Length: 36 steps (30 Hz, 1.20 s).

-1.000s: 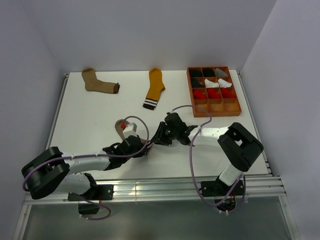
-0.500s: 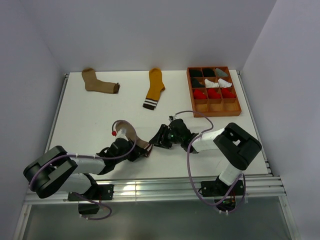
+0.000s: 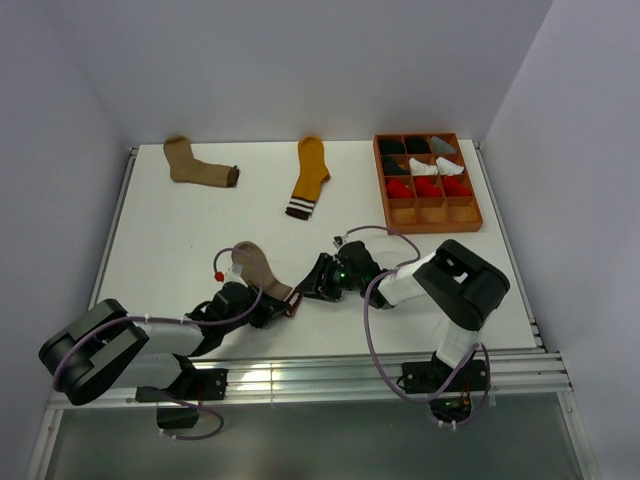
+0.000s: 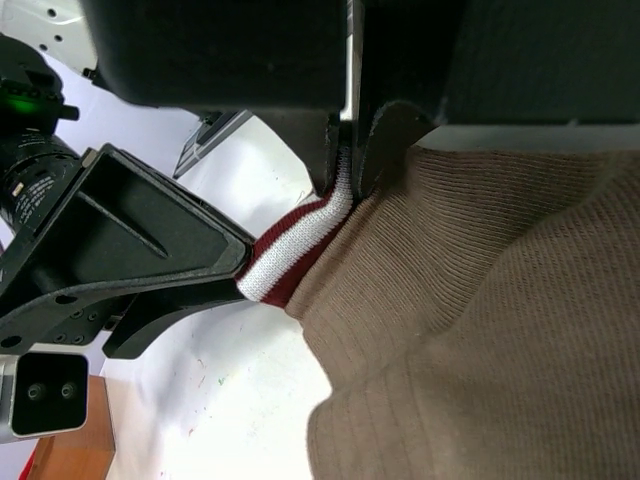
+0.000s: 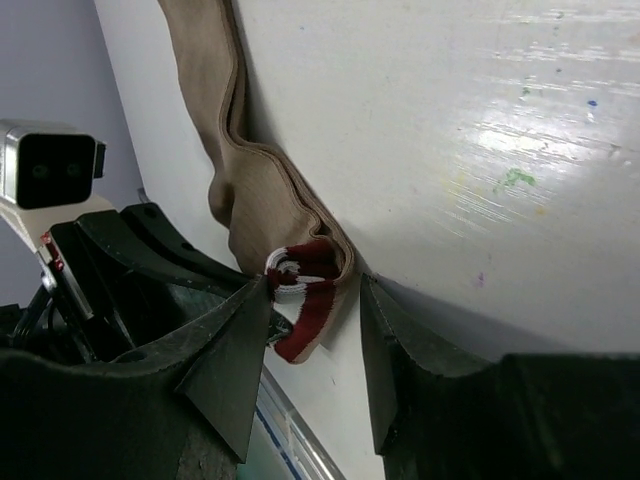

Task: Roll the socks
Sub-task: Roll the sock at the center of the board.

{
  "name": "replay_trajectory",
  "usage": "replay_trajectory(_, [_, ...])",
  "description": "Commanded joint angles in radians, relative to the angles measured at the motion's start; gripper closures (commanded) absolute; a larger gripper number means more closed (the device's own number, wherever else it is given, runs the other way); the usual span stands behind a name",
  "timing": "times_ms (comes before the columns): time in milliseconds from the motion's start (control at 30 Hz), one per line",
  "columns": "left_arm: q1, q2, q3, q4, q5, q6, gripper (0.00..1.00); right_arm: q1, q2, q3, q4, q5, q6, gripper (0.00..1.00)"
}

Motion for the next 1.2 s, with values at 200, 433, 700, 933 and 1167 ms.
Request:
replay_trajectory(200, [0.013, 0.074, 0.005, 0.050, 0.021, -0.037, 1.00, -0.001, 0.067, -0.005, 0.118, -0.058, 0.025, 0.55])
replay_trajectory(433, [0.015, 0.071, 0.005, 0.038, 0.022, -0.034, 1.00, 0.002, 0.130, 0.007, 0.179, -0.073, 0.048, 0.60])
replay_trajectory(700, [0.016, 0.123, 0.018, 0.066, 0.062, -0.009, 0.99, -0.001, 0.104, 0.061, 0.028, -0.043, -0.022, 0.98])
replay_trajectory(933, [0.016, 0.025, 0.120, -0.158, 0.002, 0.138, 0.55, -0.001, 0.044, 0.246, -0.449, 0.097, -0.171, 1.00])
replay_trajectory(1167, [-0.046, -0.078, 0.277, -0.405, -0.217, 0.316, 0.42, 0.004, 0.055, 0.467, -0.888, 0.247, -0.272, 1.00])
